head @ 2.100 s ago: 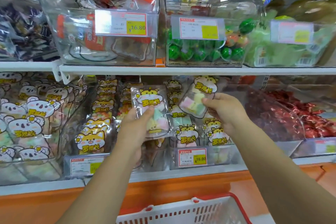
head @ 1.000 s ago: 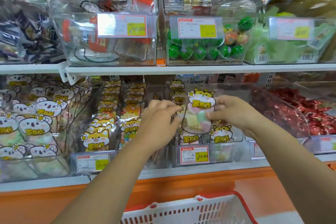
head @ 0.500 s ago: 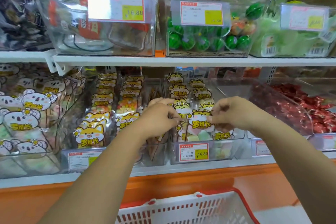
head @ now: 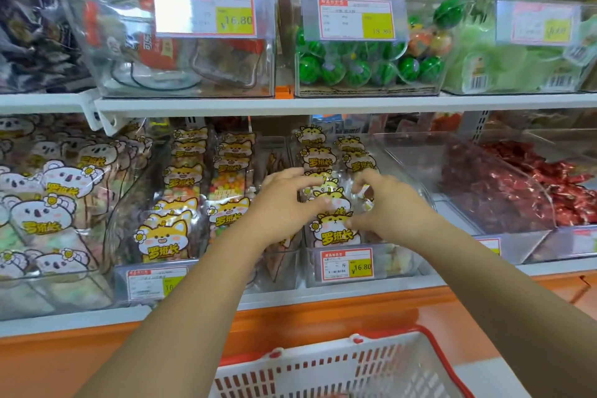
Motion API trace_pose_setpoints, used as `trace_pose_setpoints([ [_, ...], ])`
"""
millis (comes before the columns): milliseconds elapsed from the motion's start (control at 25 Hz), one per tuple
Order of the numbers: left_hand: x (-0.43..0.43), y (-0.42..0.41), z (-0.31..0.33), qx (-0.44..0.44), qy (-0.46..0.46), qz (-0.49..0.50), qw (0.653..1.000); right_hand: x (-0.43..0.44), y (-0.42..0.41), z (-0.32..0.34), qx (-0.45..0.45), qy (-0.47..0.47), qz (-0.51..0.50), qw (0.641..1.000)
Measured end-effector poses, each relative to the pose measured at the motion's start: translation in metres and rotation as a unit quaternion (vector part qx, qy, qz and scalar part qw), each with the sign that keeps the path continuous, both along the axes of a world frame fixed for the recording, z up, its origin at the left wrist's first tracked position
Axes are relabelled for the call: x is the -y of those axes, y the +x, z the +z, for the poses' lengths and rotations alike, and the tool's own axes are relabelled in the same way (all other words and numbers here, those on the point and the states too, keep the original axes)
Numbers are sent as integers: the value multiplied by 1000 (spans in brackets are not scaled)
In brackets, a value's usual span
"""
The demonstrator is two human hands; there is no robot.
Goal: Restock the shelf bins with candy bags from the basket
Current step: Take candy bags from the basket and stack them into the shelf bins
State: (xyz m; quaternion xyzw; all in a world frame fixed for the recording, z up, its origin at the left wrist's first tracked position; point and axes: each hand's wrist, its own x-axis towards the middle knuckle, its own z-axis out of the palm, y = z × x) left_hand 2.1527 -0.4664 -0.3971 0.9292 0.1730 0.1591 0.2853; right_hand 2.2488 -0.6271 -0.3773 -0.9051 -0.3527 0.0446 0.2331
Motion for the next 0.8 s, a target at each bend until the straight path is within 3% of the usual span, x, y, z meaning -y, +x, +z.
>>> trace_pose_setpoints([
  [80,1,-2,-2,-33,15,-4,999,2,0,-2,1,-1,4,1000],
  [240,9,-2,-8,3,76,41,996,0,-2,-8,34,-2,8,999],
  [400,22,-21,-14,77,25,38,996,18,-6,4,53,18,12,998],
  [480,30,-43,-17,130,56,44,989,34,-18,1,78,131,5,988],
  [560,39,-66,-24,204,102,33,973,51,-44,-13,37,290,-1,956],
  [640,57,-89,-44,209,105,-18,972,63,-72,-47,10,338,-14,941],
  [720,77,-107,-77,114,51,-64,990,71,-93,-96,-35,241,2,970],
  [800,91,-118,-124,-36,-46,-75,995,81,-100,-148,-147,49,36,987],
])
